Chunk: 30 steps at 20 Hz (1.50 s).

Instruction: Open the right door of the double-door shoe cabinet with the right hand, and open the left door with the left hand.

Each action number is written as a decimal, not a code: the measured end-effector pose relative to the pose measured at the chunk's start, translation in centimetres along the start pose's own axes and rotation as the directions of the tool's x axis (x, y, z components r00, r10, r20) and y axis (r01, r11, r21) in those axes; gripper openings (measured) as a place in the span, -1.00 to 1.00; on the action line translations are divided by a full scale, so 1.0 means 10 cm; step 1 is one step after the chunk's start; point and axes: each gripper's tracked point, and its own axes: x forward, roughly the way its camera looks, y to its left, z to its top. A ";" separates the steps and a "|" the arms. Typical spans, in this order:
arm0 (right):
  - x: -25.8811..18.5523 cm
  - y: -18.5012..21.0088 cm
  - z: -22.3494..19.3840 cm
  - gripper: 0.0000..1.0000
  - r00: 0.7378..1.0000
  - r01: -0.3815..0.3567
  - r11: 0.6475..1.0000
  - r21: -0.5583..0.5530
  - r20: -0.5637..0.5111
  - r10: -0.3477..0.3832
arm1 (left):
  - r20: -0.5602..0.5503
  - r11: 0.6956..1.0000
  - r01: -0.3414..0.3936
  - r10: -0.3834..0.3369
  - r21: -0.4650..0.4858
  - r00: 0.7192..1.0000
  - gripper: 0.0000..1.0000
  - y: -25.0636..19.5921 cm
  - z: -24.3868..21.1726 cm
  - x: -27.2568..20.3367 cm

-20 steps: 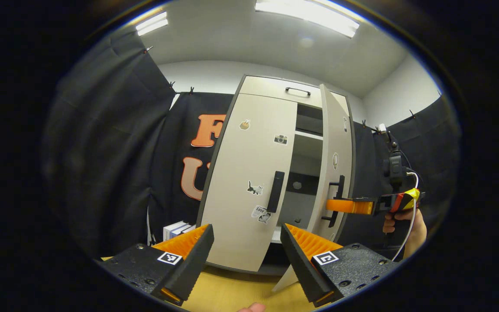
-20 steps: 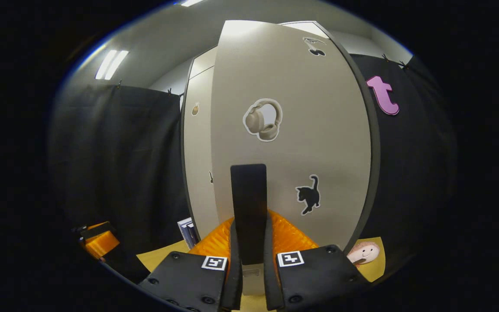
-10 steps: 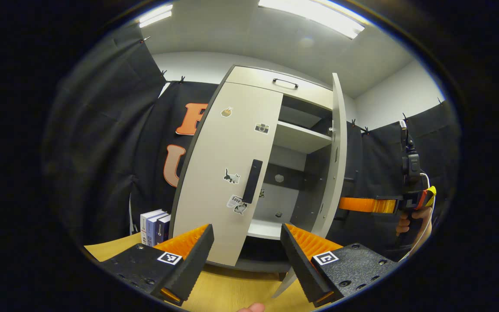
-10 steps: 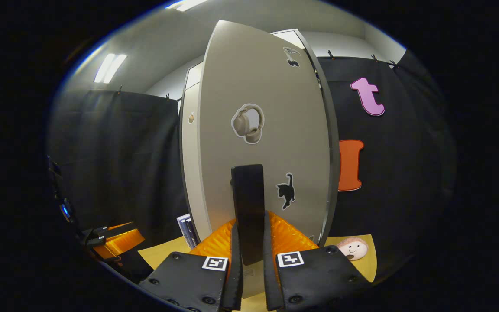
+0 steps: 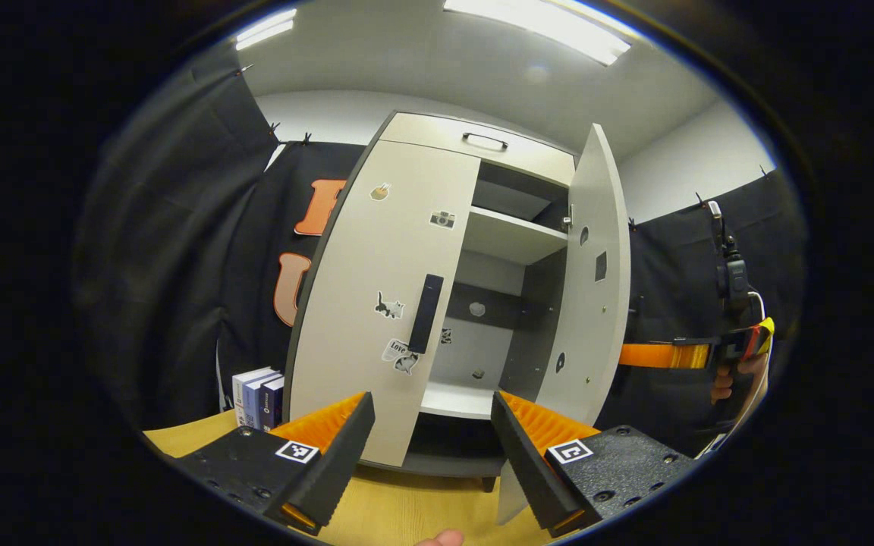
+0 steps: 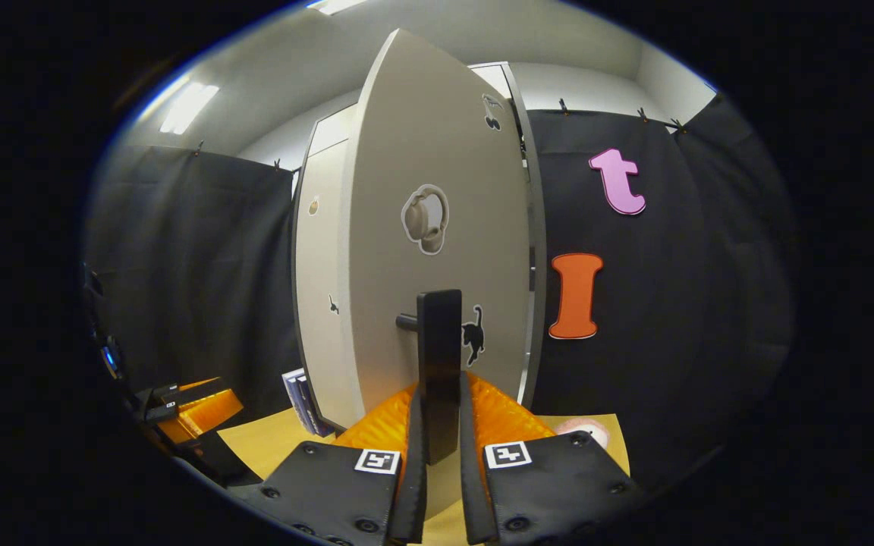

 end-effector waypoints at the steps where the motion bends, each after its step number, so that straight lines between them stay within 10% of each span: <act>1: 0.00 -0.04 0.01 -0.45 1.000 0.014 1.000 -0.003 0.003 -0.014 | -0.003 1.000 0.003 -0.003 -0.002 1.000 0.89 0.00 -0.01 0.00; 10: -0.09 -0.48 0.03 -0.34 0.980 0.198 0.980 -0.026 0.033 -0.197 | -0.019 1.000 0.024 -0.024 -0.004 1.000 0.89 -0.05 -0.09 0.04; 15: -0.09 -0.50 0.02 -0.88 0.981 0.191 0.981 0.024 0.036 -0.192 | -0.025 1.000 0.019 -0.019 -0.007 1.000 0.89 -0.04 -0.10 0.04; 16: -0.09 -0.51 0.02 -0.60 0.980 0.194 0.981 0.022 0.038 -0.195 | -0.023 1.000 0.015 -0.015 -0.003 1.000 0.89 -0.03 -0.10 0.03; 17: -0.10 -0.51 0.03 -0.85 0.979 0.197 0.980 0.021 0.037 -0.198 | -0.023 1.000 0.010 -0.010 0.000 1.000 0.89 -0.01 -0.09 0.03; 18: -0.11 -0.51 0.03 -0.60 0.978 0.204 0.979 0.018 0.036 -0.204 | -0.022 1.000 0.005 -0.005 0.003 1.000 0.89 0.00 -0.09 0.03; 30: -0.52 -0.43 0.27 -0.59 0.958 0.265 0.964 0.003 0.110 -0.264 | 0.049 0.996 -0.033 0.029 0.085 0.998 0.89 0.33 0.56 0.67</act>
